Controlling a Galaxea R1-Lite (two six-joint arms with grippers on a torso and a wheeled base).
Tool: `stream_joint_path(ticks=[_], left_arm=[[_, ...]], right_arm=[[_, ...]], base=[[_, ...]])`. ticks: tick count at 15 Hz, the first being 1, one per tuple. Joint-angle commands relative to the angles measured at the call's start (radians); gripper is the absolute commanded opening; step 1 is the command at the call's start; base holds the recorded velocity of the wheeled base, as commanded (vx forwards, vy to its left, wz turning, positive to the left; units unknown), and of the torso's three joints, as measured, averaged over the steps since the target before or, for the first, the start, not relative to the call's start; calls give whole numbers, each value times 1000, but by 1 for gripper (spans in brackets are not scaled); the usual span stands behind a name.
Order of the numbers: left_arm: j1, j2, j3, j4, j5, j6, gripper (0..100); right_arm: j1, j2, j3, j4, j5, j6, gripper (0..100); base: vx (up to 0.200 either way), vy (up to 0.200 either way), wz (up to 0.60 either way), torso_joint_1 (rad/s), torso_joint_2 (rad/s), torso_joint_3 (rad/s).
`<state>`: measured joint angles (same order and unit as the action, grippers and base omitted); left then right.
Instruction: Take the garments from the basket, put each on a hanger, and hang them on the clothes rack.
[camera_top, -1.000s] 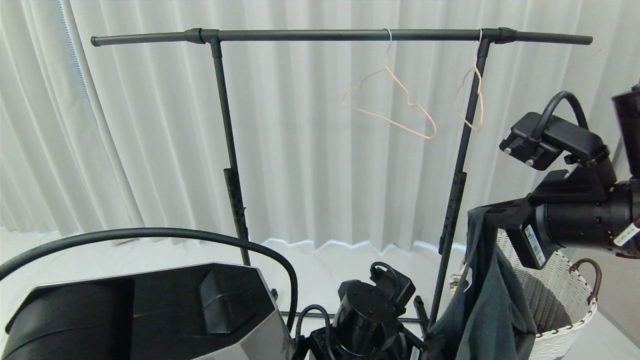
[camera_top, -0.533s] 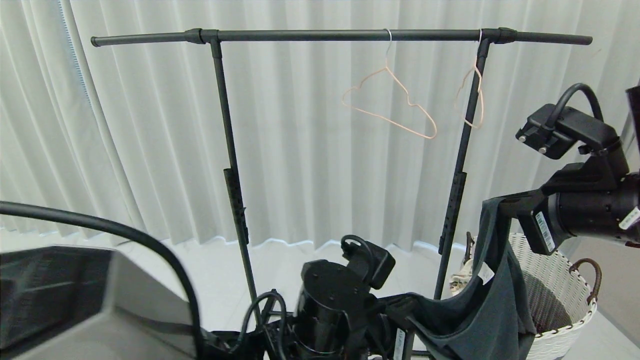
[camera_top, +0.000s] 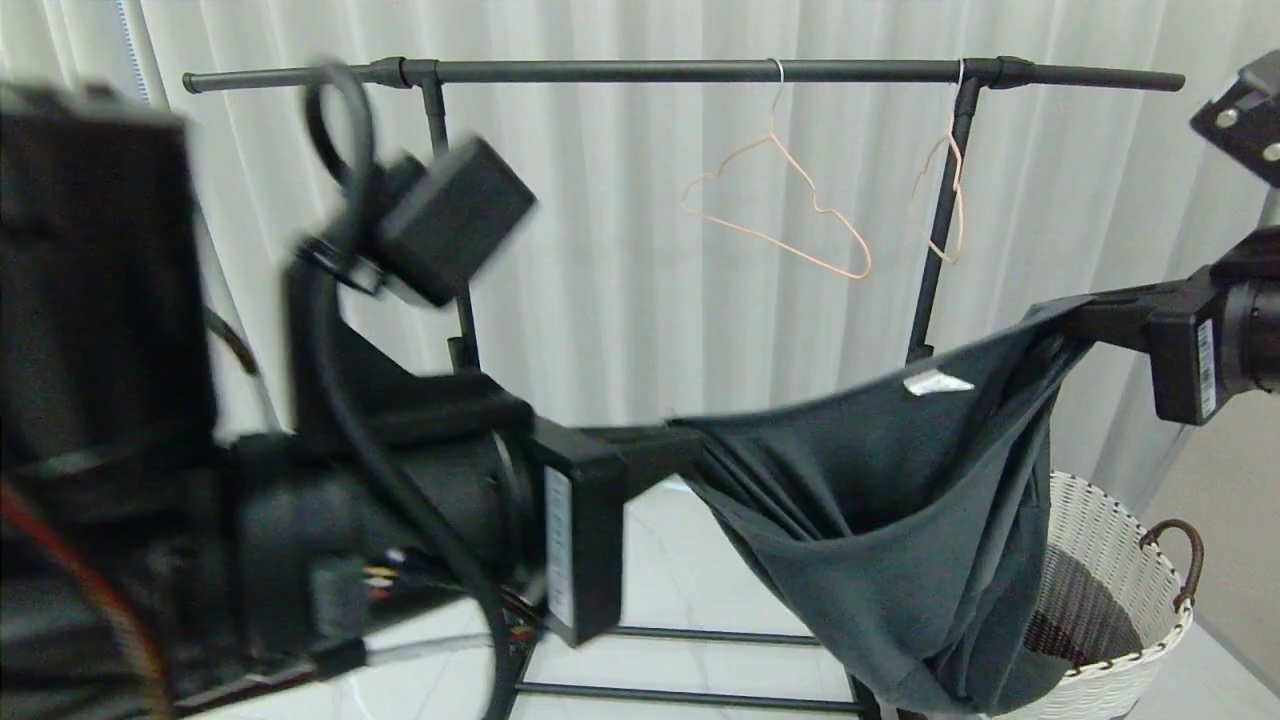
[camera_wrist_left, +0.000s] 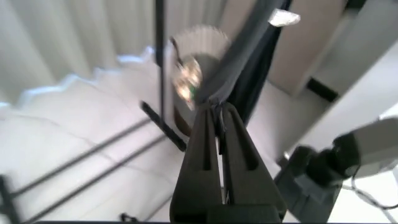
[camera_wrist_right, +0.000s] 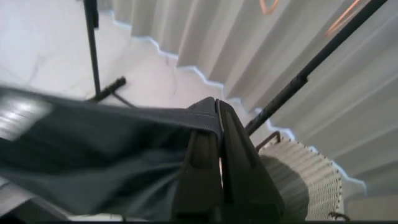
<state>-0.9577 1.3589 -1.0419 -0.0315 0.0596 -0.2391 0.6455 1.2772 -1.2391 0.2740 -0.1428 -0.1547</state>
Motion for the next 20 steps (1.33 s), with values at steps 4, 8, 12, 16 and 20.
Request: stream_joint_path(ticks=[4, 8, 12, 16, 20], left_arm=[[0, -172, -268, 329, 184, 147, 0], [19, -162, -248, 332, 371, 351, 0], [85, -165, -224, 331, 370, 440, 0], [85, -159, -294, 324, 301, 437, 0], [96, -115, -356, 318, 292, 434, 0]], right_arm=[[37, -21, -33, -55, -1, -2, 0], [72, -15, -16, -101, -6, -2, 0], [69, 1, -66, -102, -1, -13, 0], [68, 63, -212, -88, 3, -31, 0], [60, 136, -411, 39, 14, -57, 0]], base=[[0, 0, 0, 0, 0, 0], [0, 0, 0, 0, 0, 0], [0, 0, 0, 0, 0, 0], [0, 0, 0, 0, 0, 0], [0, 0, 0, 0, 0, 0]])
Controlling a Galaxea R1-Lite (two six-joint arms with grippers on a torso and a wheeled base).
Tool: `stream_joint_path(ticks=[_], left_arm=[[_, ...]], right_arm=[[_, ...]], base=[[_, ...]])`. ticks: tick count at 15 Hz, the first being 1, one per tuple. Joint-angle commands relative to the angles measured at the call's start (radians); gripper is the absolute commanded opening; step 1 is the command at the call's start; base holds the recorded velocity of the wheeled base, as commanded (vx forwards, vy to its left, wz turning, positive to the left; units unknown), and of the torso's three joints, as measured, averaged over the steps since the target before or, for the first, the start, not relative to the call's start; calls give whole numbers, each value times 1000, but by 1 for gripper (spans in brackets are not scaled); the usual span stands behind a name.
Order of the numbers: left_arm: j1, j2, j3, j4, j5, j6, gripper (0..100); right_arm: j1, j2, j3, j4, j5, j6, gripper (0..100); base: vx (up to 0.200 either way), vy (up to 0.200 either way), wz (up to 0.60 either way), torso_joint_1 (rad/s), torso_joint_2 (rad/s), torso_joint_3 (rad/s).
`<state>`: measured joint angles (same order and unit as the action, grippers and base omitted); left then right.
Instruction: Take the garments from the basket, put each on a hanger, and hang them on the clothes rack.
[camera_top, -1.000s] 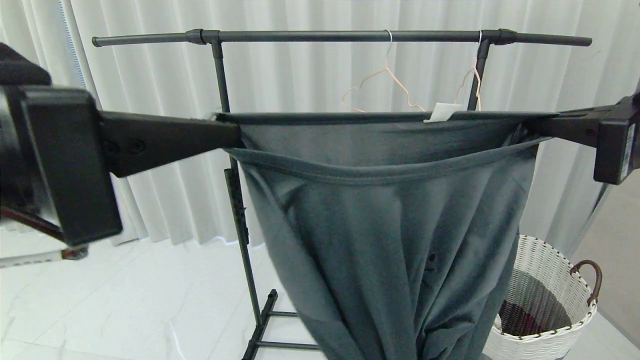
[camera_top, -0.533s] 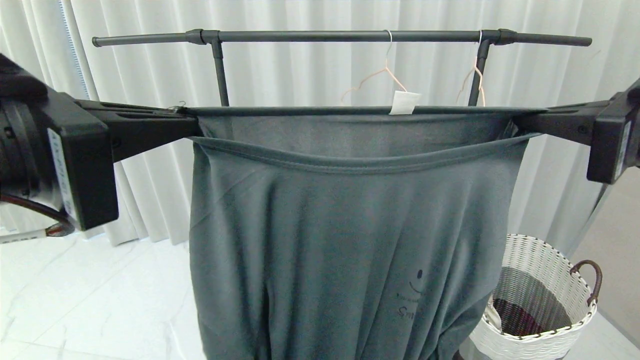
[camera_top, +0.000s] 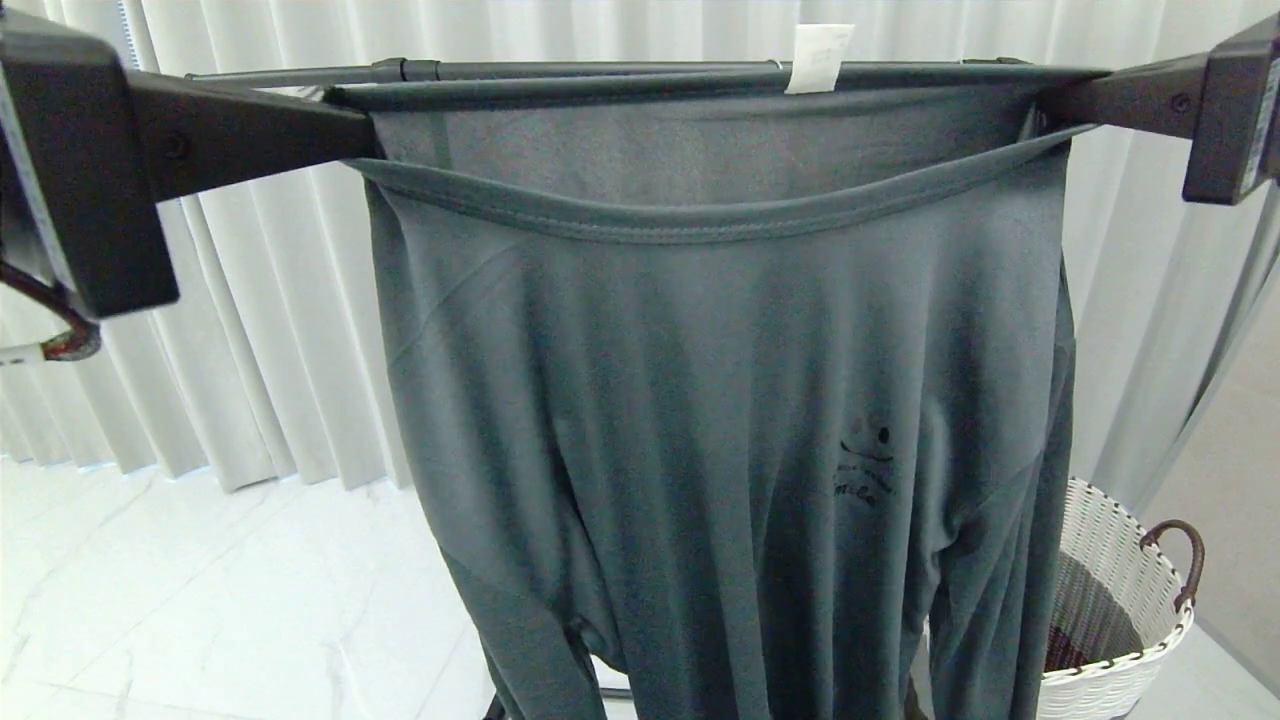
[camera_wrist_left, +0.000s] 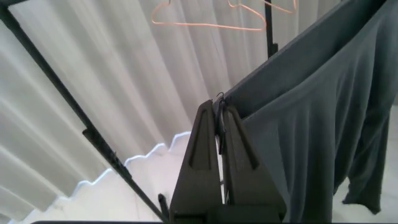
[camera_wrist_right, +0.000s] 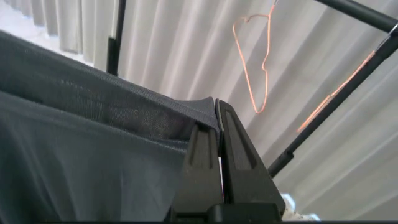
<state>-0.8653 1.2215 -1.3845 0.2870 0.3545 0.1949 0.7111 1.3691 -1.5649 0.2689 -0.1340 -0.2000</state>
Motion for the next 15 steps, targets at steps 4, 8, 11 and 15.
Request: stream_joint_path(ticks=[4, 8, 11, 15], left_arm=[[3, 75, -15, -163, -31, 1, 0], [2, 135, -50, -203, -43, -2, 0], [2, 150, -68, -203, -83, -12, 0], [3, 145, -65, -203, -83, -14, 0]], right_arm=[[-15, 7, -322, 443, 93, -15, 0], [64, -82, -363, 699, 356, -13, 0], [214, -79, -360, 725, 361, -4, 0], [275, -73, -360, 724, 360, 22, 0]], base=[[0, 0, 0, 0, 0, 0], [0, 0, 0, 0, 0, 0], [0, 0, 0, 0, 0, 0], [0, 0, 0, 0, 0, 0]])
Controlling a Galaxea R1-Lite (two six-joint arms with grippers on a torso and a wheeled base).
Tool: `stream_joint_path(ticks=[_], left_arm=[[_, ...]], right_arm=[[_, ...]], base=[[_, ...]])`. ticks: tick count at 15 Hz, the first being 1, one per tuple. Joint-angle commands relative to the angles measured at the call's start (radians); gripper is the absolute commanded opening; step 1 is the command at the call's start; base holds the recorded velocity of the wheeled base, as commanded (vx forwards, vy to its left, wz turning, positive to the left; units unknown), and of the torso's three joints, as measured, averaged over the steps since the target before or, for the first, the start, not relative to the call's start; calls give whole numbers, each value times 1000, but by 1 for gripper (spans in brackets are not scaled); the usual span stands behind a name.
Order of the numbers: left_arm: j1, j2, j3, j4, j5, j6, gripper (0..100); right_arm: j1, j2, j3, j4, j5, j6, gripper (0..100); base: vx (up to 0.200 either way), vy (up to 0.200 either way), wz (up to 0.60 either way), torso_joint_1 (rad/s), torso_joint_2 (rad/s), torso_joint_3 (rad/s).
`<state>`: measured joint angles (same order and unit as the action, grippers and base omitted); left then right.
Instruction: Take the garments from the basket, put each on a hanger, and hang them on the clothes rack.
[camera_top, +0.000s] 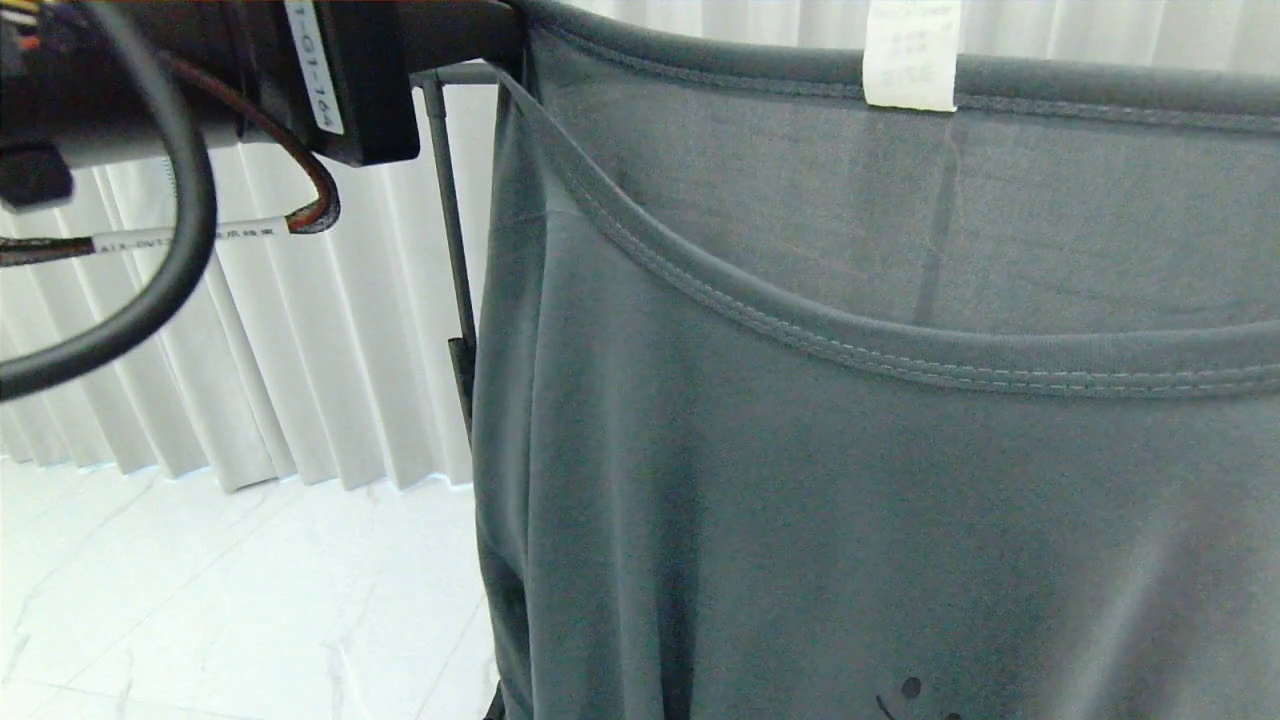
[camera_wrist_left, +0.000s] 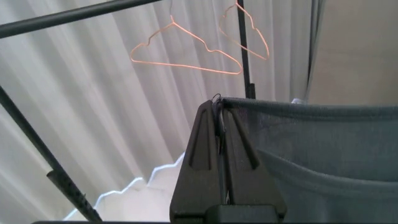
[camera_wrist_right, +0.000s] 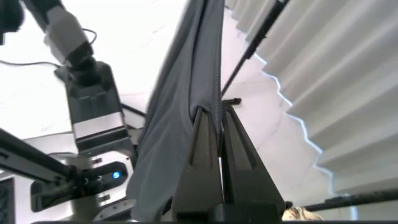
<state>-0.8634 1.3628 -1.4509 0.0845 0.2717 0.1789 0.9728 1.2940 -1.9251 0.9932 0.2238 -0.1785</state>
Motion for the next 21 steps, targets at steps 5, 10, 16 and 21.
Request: stream_joint_path(ticks=[5, 10, 16, 21], left_arm=[[-19, -74, -120, 419, 3, -282, 0], [-114, -143, -284, 787, -124, -515, 0], [-181, -237, -375, 862, -425, -661, 0], [-166, -225, -353, 862, -405, -529, 0]], right_arm=[[-51, 25, 18, -54, -136, 2, 0], [-85, 128, 97, -400, -147, 2, 0], [-83, 229, 100, -614, -146, 2, 0], [-103, 220, 100, -613, -150, 4, 0]], base=[[0, 0, 0, 0, 0, 0], [0, 0, 0, 0, 0, 0], [0, 0, 0, 0, 0, 0], [0, 0, 0, 0, 0, 0]])
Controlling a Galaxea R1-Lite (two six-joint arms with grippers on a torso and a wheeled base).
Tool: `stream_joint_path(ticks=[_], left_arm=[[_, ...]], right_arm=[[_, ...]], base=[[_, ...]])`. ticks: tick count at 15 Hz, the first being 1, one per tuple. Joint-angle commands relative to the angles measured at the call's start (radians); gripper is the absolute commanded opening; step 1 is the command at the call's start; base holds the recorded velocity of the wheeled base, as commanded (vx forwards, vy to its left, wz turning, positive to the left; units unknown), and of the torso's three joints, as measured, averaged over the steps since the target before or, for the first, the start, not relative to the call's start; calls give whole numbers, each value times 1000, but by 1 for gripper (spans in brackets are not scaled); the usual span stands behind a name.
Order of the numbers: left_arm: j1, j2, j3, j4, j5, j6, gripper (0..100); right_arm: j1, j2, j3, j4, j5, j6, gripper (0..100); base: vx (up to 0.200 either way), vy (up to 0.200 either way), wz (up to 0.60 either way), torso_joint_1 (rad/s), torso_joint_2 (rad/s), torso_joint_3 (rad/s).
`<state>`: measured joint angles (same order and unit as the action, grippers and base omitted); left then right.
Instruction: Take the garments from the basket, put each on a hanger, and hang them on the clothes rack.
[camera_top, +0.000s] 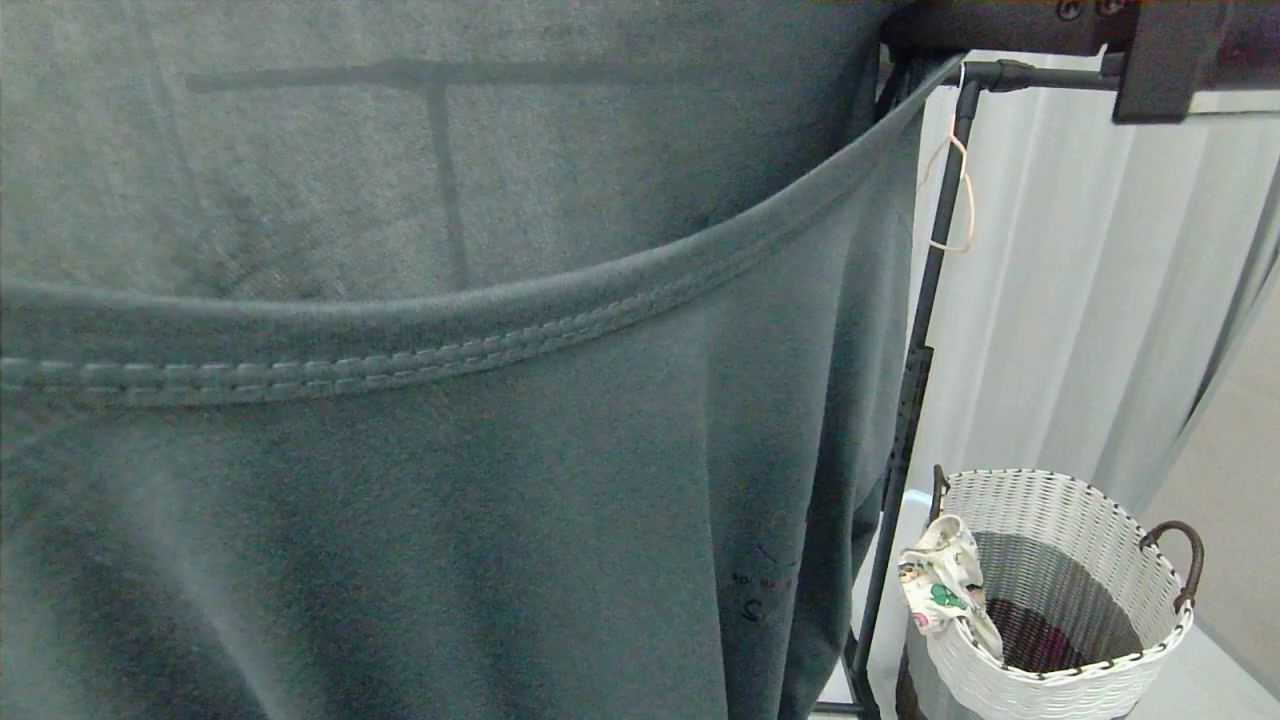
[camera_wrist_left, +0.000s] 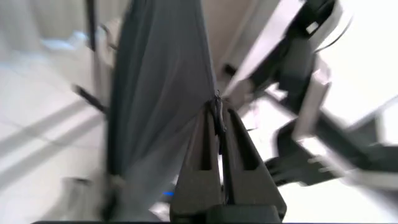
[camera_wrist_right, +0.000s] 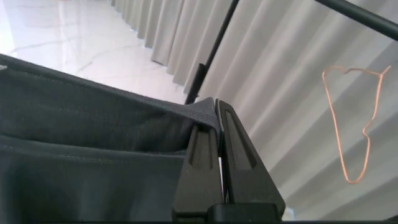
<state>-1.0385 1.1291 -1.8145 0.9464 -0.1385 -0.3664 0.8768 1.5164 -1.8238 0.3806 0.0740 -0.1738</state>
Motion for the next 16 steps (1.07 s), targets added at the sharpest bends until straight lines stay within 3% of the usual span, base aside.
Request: stream_joint_path(ticks=[1, 3, 4, 6, 7, 12, 13, 16], left_arm=[[37, 32, 30, 0, 43, 162, 0], [124, 109, 32, -17, 162, 353, 0], [153, 146, 34, -75, 175, 392, 0], [189, 208, 37, -230, 192, 415, 0], [195, 221, 35, -258, 203, 425, 0], [195, 218, 129, -270, 261, 468, 0], [195, 219, 139, -273, 292, 471, 0], [193, 218, 138, -287, 295, 471, 0]], right_arm=[[-21, -15, -2, 1, -8, -1, 0], [-52, -42, 0, 12, -23, -3, 0], [-65, -61, 0, 27, -26, -3, 0], [-76, -105, 0, 87, -26, -3, 0], [-76, -117, 1, 107, -26, -1, 0], [-71, -209, 152, 146, -43, -7, 0], [-71, -228, 182, 144, -82, -7, 0], [-73, -229, 190, 135, -105, -6, 0]], base=[[0, 0, 0, 0, 0, 0], [0, 0, 0, 0, 0, 0], [0, 0, 0, 0, 0, 0], [0, 0, 0, 0, 0, 0], [0, 0, 0, 0, 0, 0], [0, 0, 0, 0, 0, 0], [0, 0, 0, 0, 0, 0], [0, 0, 0, 0, 0, 0]])
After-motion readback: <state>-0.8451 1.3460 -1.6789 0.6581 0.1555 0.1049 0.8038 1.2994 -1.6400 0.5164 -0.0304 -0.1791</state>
